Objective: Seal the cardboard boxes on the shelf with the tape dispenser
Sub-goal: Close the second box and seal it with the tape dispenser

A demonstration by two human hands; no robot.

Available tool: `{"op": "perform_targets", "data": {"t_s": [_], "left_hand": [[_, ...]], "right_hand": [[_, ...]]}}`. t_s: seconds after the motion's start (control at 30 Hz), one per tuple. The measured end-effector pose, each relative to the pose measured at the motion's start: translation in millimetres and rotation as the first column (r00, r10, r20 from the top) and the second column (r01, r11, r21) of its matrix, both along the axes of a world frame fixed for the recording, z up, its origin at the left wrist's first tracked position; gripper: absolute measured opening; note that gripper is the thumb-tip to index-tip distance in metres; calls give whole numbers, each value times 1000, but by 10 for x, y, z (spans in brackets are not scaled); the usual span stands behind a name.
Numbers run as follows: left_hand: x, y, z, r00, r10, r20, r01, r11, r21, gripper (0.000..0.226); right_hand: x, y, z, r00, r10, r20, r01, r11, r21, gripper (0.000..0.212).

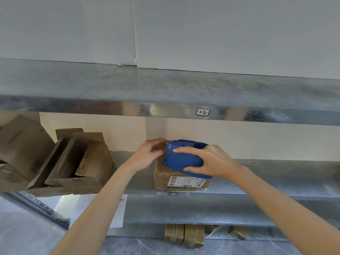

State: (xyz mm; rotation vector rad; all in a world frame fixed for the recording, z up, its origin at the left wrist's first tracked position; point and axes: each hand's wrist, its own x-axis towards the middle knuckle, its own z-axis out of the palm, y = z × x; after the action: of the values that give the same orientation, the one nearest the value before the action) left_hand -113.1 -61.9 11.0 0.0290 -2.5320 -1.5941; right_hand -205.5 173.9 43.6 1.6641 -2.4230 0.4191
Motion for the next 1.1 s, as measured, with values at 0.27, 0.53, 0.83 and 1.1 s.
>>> {"op": "perform_targets", "data": {"t_s": [0.27,0.53,0.83,1.1], "left_hand": [[22,52,-8,995,75,-69,-77,997,-25,47],[-28,150,28,970,236,-54,-234,971,37,35],[13,190,113,940,337,-46,-328,934,141,28],[302,-284,53,887,461,-9,-451,872,190,18]], "right_hand": [[101,49,57,999,35,34,-34,999,-20,56],[28,27,110,999,-5,53,2,999,47,61],[-25,83,326,997,-11,73,4,995,99,59],[-212,439,397,980,-136,144,110,978,180,59]]}}
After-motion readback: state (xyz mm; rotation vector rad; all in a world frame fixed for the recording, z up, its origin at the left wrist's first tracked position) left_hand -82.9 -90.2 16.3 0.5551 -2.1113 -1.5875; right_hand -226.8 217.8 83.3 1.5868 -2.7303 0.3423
